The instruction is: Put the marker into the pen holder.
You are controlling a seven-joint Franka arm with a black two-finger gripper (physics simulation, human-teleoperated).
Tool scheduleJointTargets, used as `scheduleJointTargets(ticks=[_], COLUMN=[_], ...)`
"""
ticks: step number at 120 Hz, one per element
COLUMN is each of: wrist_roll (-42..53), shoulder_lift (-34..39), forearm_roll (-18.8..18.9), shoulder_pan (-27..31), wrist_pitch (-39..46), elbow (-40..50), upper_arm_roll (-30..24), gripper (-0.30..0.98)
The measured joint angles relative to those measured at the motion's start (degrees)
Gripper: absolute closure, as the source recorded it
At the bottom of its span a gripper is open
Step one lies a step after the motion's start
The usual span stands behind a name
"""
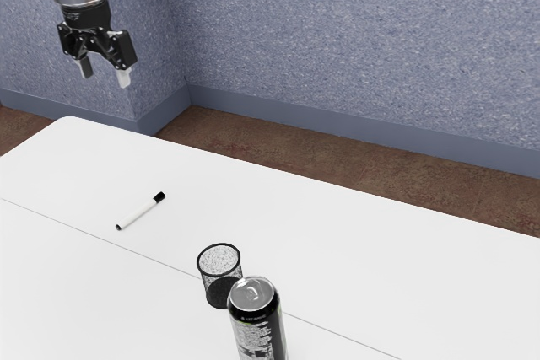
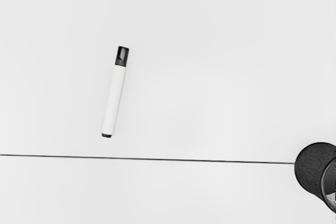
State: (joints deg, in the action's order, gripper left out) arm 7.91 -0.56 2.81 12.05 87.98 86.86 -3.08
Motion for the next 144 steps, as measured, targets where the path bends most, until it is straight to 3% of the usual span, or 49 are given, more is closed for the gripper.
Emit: scheduleJointTargets(ticks=[56,63,78,91,100,107,119,144], wrist_roll=[-0.4,-0.6,-0.9,-1.1,-1.2,-1.1,-0.8,2.7], shoulder_lift=[0.2,2.0,4.6,0.0,-3.7,-7.2,-12.8,-21.2], forearm_roll=[-0.6,-0.2,0.8,1.2,1.2,1.3,1.1,0.4], shoulder_pan=[-3.1,-3.8,-6.5,-1.9,1.0,-0.1,-2.7,-1.7], wrist_pitch=[0.1,2.0,12.7,22.8,28.4,31.2,33.5,36.2], elbow=[0.5,8.0,33.1,40.2,39.7,36.4,29.8,22.6], upper_arm_roll=[0.1,0.3,4.4,5.9,6.1,6.1,6.0,6.0], gripper=[0.00,0.00,0.00,0.00,0.00,0.00,0.00,0.00])
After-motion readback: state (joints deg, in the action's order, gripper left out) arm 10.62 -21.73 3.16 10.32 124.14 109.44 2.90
